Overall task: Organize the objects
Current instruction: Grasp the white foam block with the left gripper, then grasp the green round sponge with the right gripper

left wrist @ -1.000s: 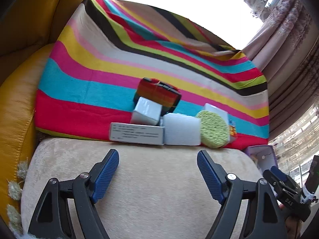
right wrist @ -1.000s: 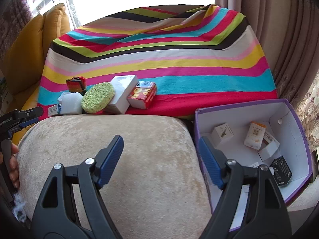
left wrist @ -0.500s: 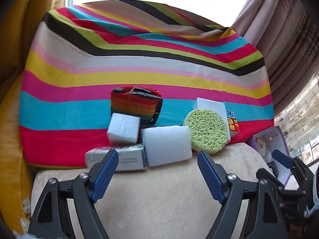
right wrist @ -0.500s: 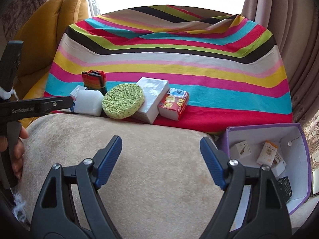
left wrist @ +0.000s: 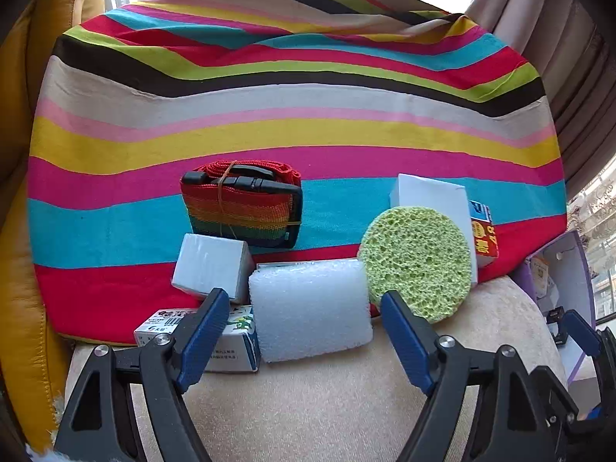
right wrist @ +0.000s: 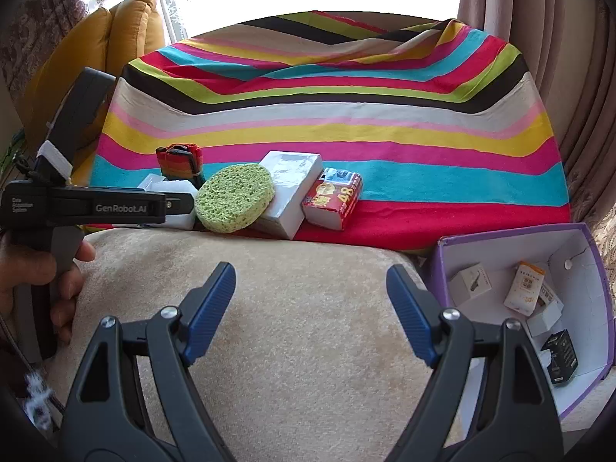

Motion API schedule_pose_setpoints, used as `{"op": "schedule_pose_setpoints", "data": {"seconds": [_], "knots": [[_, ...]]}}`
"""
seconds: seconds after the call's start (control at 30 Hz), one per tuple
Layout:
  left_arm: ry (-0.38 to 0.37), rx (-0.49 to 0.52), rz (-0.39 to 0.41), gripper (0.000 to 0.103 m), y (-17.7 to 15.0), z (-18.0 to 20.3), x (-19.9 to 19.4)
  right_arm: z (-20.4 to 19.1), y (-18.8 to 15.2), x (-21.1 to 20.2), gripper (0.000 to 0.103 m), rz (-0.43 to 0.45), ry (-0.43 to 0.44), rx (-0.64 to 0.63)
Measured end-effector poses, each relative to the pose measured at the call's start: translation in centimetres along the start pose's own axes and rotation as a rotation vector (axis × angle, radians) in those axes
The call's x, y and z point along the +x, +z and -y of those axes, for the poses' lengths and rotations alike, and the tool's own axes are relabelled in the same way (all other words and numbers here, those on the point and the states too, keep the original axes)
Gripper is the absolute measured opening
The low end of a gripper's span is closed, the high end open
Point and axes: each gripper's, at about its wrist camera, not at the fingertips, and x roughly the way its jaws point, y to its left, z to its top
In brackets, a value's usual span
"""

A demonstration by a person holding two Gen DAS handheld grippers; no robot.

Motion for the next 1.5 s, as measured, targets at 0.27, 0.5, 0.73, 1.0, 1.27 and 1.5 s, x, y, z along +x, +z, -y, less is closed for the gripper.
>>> {"op": "schedule_pose_setpoints", "data": {"seconds": [0.27, 0.5, 0.73, 1.0, 1.27, 1.5], "knots": [[-0.039, -0.008, 0.036, 0.061, -0.6, -0.3, -0.6, -0.2, 0.0, 0.3, 0.085, -0.014, -0.003, -0.004], [-0.149, -0.164, 0.223, 0.061, -2.4, -3.4, -3.8, -2.0, 1.2, 1.2, 0.088, -0.037, -0.008, -0.079], [-0.149, -0.223, 0.361, 0.061, -3.2, -4.7, -5.6, -5.9, 3.1, 4.1, 0.090, -0.066, -0.002, -0.213], [-0.189, -0.362, 0.407, 0.061, -4.2, -7.5, -5.6, -8.4, 4.9, 7.3, 0.090, -0.092, -0.032, -0.292], [-0.225, -0.385, 0.396, 0.061, -4.5, -7.9, -5.0, -9.4, 5.7, 9.7, 0.090, -0.130, -0.070, -0.329], [-0.242, -0.392, 0.389, 0.061, -4.6, -8.1, -4.6, -9.5, 5.9, 11.2, 0.090, -0.164, -0.090, -0.327]]}}
